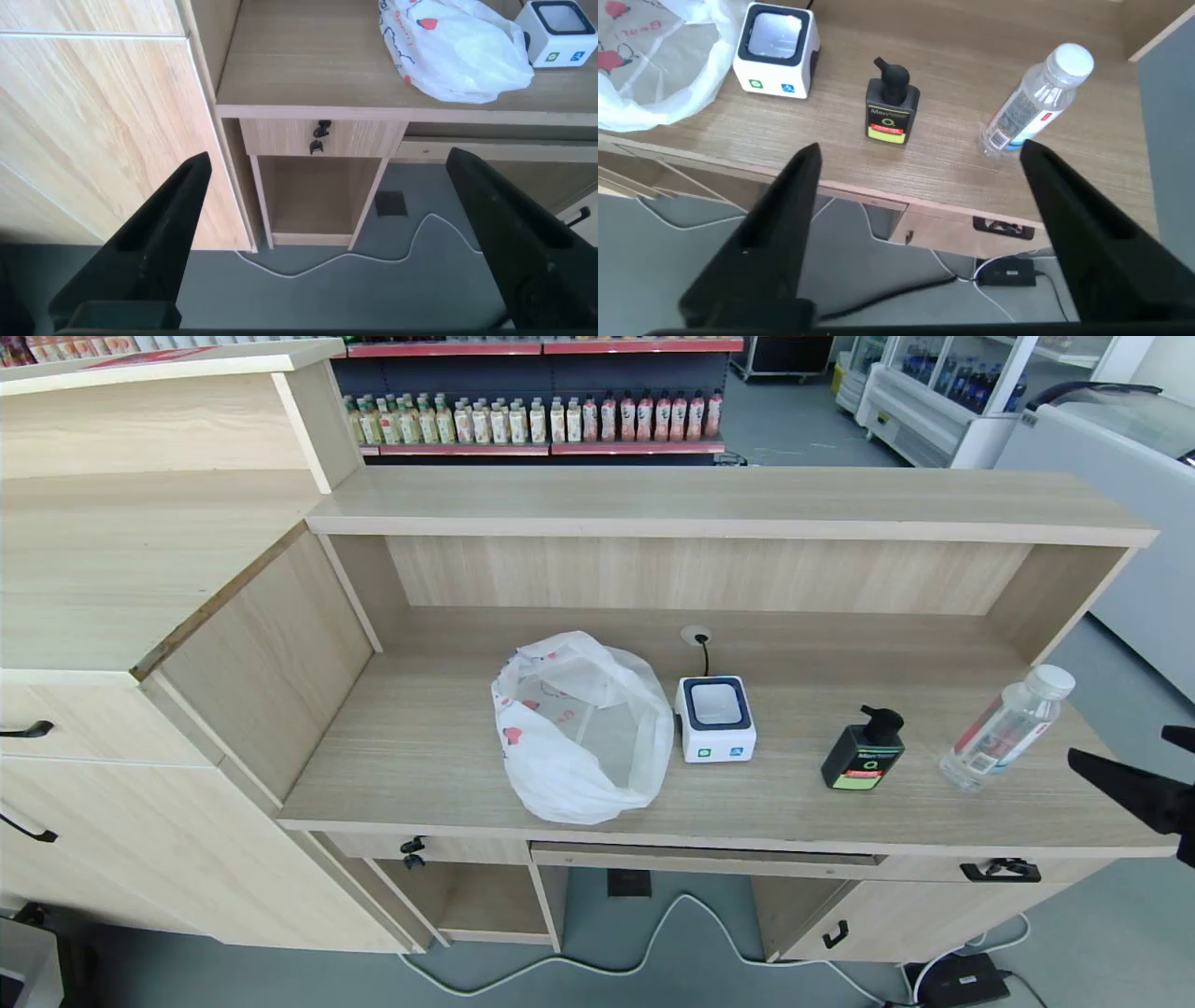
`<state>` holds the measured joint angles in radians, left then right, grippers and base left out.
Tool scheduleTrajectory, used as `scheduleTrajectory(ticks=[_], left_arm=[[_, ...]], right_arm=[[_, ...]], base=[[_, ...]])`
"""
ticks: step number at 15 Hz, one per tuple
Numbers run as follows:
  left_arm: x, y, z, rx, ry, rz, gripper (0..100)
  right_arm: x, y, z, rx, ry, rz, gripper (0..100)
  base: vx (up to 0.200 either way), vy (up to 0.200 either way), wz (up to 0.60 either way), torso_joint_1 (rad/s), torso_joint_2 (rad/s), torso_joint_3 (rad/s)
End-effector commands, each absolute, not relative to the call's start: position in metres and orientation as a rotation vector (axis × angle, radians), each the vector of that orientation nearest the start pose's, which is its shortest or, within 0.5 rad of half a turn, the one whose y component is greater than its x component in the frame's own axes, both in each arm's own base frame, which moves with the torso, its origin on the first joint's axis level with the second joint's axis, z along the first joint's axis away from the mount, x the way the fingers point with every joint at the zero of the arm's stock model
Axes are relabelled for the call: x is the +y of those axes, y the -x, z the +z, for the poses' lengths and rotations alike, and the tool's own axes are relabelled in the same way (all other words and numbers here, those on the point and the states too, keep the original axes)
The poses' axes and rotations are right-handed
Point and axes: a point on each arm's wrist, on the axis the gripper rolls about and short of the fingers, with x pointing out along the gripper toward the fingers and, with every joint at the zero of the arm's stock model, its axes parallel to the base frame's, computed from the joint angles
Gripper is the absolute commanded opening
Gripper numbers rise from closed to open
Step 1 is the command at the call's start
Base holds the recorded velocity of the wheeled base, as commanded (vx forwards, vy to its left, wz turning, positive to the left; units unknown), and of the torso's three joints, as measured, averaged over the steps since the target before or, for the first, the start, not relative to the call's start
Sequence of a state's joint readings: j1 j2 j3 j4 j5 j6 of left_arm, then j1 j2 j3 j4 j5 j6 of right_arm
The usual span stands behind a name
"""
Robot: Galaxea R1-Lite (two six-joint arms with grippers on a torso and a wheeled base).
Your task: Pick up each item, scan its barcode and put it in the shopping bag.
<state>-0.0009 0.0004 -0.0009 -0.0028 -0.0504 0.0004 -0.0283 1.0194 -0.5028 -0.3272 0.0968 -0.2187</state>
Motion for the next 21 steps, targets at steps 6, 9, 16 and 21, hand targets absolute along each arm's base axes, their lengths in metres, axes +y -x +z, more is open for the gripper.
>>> scheduleTrajectory(ticks=[6, 9, 16, 21], left_arm=[[-0.001, 0.023, 0.076, -0.003, 0.000, -0.051, 100], [-0.001, 0.023, 0.076, -0.003, -0.002, -0.052, 100], [-0.001, 0.023, 0.076, -0.003, 0.000, -0.051, 100], [-0.001, 0.023, 0.076, -0.003, 0.000, -0.051, 100]], right_arm=[[-0.025, -0.205, 0.166, 0.410, 0.172, 0.101, 100], [-0.032, -0.230, 0.150, 0.390, 0.180, 0.085, 100], [-0.028, -0.271, 0.111, 0.382, 0.195, 0.133, 100], [-0.017, -0.290, 0.099, 0.357, 0.203, 0.188, 100]], base=[[0.000, 0.000, 0.00, 0.000, 0.00, 0.000], [0.000, 0.000, 0.00, 0.000, 0.00, 0.000], [0.000, 0.000, 0.00, 0.000, 0.00, 0.000], [0.000, 0.000, 0.00, 0.000, 0.00, 0.000]])
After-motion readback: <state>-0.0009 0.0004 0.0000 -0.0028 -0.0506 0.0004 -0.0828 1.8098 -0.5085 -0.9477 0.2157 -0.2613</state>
